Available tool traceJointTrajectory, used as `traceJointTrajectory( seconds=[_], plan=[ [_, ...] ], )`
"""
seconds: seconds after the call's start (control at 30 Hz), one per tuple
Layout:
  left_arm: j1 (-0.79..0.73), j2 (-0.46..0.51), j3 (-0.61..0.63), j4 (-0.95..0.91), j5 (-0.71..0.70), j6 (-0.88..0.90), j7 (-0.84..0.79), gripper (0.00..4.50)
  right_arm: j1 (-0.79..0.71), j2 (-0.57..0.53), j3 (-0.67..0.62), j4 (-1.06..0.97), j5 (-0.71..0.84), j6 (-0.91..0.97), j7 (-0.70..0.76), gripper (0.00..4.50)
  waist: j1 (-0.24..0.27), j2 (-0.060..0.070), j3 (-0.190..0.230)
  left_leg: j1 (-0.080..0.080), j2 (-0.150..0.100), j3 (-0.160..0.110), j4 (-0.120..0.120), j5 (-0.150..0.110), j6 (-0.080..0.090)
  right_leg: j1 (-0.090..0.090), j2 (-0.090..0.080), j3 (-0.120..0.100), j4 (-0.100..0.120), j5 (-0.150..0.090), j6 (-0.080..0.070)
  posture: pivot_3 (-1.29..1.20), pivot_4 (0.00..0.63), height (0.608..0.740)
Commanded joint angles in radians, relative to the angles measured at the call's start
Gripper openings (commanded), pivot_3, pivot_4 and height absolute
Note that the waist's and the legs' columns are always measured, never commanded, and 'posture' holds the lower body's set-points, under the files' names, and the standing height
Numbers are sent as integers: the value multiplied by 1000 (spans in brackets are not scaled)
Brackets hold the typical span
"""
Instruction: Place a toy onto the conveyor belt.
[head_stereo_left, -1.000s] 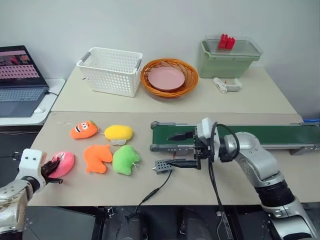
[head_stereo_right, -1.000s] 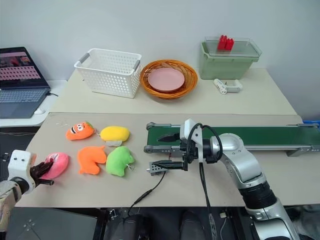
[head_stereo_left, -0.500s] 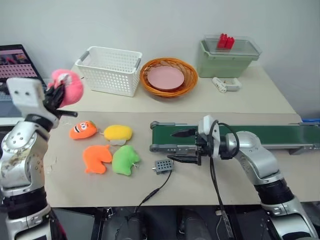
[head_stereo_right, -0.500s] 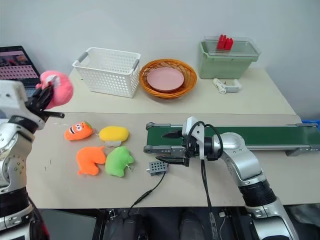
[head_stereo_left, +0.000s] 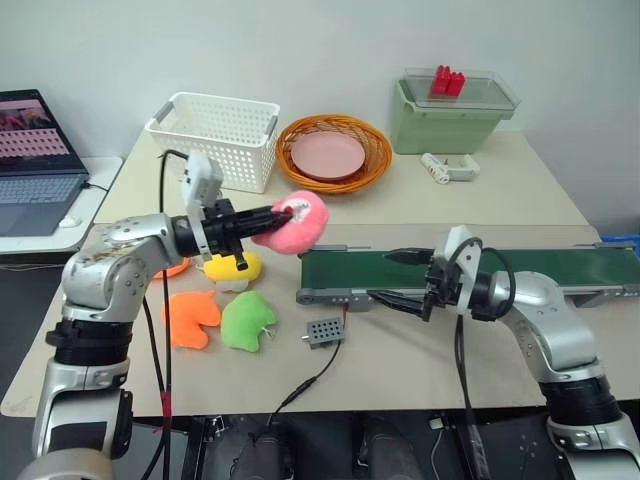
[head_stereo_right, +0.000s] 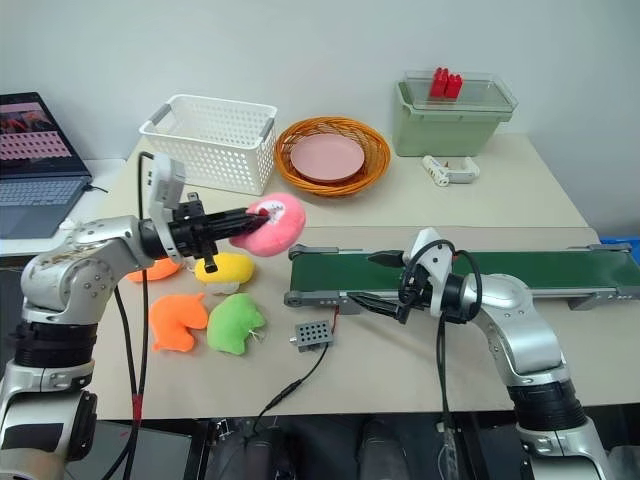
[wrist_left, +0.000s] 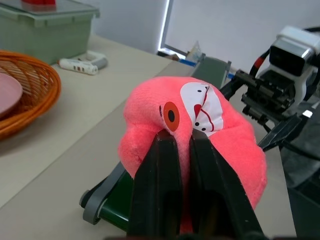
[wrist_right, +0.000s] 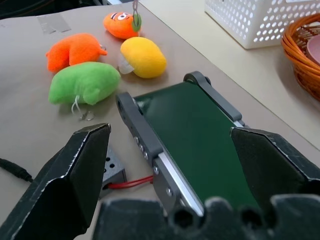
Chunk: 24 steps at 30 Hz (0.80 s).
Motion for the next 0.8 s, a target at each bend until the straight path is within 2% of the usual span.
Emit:
traceJointTrajectory(
  seconds=[0.03, 0.3, 0.57, 0.63, 0.67, 0.8],
  plan=[
    [-64, -10, -59, 96, 90, -97, -83, 57, 44, -32, -80, -72, 23, 11, -34, 4500, 1, 0, 0, 0, 0, 0, 0, 0, 0, 0, 0, 0, 0, 0, 0, 0, 150, 740],
    [-156, -115, -181, 328, 262, -269, -170, 57, 139, -40, -138, -181, 65, 47, -80, 4500, 10, 0, 0, -1, 0, 0, 1, 0, 1, 0, 0, 1, 0, 0, 0, 0, 150, 740],
    [-203, -182, -208, 475, 375, -386, -199, 57, 143, -41, -133, -210, 74, 66, -96, 4500, 5, -1, 0, -5, 1, -1, 8, -3, 6, -1, -1, 1, 0, 1, 0, 0, 150, 740],
    [-213, -205, -202, 507, 390, -402, -189, 794, 141, -40, -131, -211, 74, 68, -98, 4500, 7, -1, 0, -5, 1, -1, 8, -4, 7, -1, -1, 1, 0, 1, 0, 0, 150, 740],
    [-217, -213, -201, 522, 399, -408, -182, 1009, 141, -39, -130, -212, 73, 69, -99, 4500, 7, -1, 0, -5, 1, -1, 8, -4, 7, -1, -1, 1, 0, 1, 0, 0, 150, 740],
    [-225, -231, -196, 551, 424, -423, -188, 2509, 136, -38, -126, -209, 73, 68, -101, 4500, 7, -1, 1, -7, 1, -1, 13, -6, 10, -1, -1, 0, 0, 2, 2, 0, 150, 740]
  ],
)
